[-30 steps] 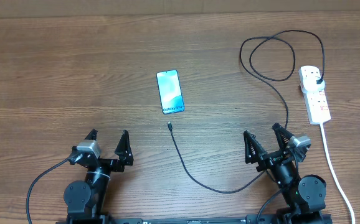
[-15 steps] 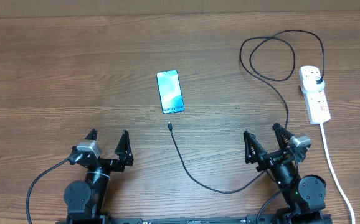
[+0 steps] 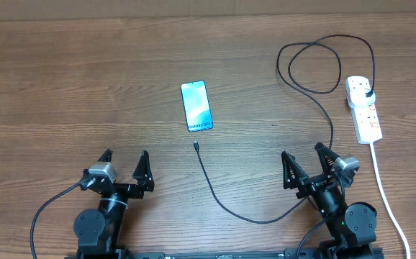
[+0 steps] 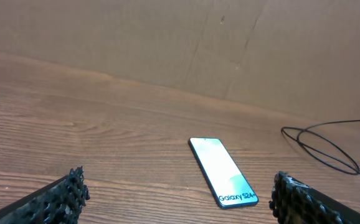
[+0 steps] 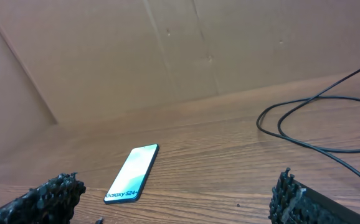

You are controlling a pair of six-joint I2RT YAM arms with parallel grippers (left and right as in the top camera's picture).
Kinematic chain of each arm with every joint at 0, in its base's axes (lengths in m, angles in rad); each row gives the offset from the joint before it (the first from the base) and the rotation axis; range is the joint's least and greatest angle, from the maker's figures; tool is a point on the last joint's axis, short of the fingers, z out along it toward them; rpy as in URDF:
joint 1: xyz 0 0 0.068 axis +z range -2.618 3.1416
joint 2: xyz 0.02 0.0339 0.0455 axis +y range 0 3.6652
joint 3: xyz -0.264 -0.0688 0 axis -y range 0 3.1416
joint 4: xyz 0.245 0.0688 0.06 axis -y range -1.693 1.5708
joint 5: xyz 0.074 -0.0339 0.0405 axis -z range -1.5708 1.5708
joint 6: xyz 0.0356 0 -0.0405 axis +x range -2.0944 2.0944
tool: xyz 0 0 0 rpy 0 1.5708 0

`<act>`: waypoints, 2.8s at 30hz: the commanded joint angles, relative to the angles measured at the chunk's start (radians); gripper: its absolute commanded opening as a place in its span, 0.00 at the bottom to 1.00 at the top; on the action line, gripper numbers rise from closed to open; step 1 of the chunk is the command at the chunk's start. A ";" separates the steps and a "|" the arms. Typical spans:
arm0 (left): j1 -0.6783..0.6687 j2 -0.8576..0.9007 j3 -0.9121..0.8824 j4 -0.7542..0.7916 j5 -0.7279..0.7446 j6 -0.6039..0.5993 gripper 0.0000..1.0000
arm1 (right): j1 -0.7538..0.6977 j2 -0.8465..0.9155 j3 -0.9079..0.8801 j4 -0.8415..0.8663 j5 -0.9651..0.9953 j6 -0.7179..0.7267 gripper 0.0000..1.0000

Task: Plug charger to phone and switch on socket

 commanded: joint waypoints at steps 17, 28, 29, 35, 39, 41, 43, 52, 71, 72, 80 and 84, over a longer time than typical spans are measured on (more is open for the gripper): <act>0.003 -0.010 -0.002 0.011 0.251 -0.100 1.00 | -0.005 -0.008 -0.010 0.006 -0.005 -0.002 1.00; 0.003 0.016 0.161 -0.108 0.338 -0.129 1.00 | -0.005 -0.008 -0.010 0.006 -0.005 -0.002 1.00; 0.003 0.033 0.192 -0.125 0.338 -0.112 1.00 | -0.005 -0.008 -0.010 0.006 -0.005 -0.002 1.00; 0.003 0.219 0.387 -0.257 0.338 -0.020 1.00 | -0.005 -0.008 -0.010 0.006 -0.005 -0.002 1.00; 0.002 0.415 0.525 -0.361 0.338 0.022 1.00 | -0.005 -0.008 -0.010 0.006 -0.005 -0.002 1.00; -0.009 0.527 0.611 -0.414 0.339 0.043 1.00 | -0.005 -0.008 -0.010 0.006 -0.005 -0.001 1.00; -0.035 0.635 0.708 -0.474 0.336 0.076 1.00 | -0.005 -0.008 -0.010 0.006 -0.005 -0.002 1.00; -0.314 1.054 1.159 -0.789 -0.043 0.108 1.00 | -0.005 -0.008 -0.010 0.006 -0.006 -0.001 1.00; -0.435 1.524 1.252 -0.800 -0.080 0.086 1.00 | -0.005 -0.008 -0.010 0.006 -0.006 -0.002 1.00; -0.436 1.553 1.252 -0.789 -0.062 0.086 0.99 | -0.005 -0.008 -0.010 0.006 -0.005 -0.002 1.00; -0.435 1.687 1.252 -0.645 0.044 0.001 1.00 | -0.005 -0.008 -0.010 0.006 -0.005 -0.002 1.00; -0.435 1.691 1.252 -0.632 -0.079 -0.153 1.00 | -0.005 -0.008 -0.010 0.006 -0.006 -0.002 1.00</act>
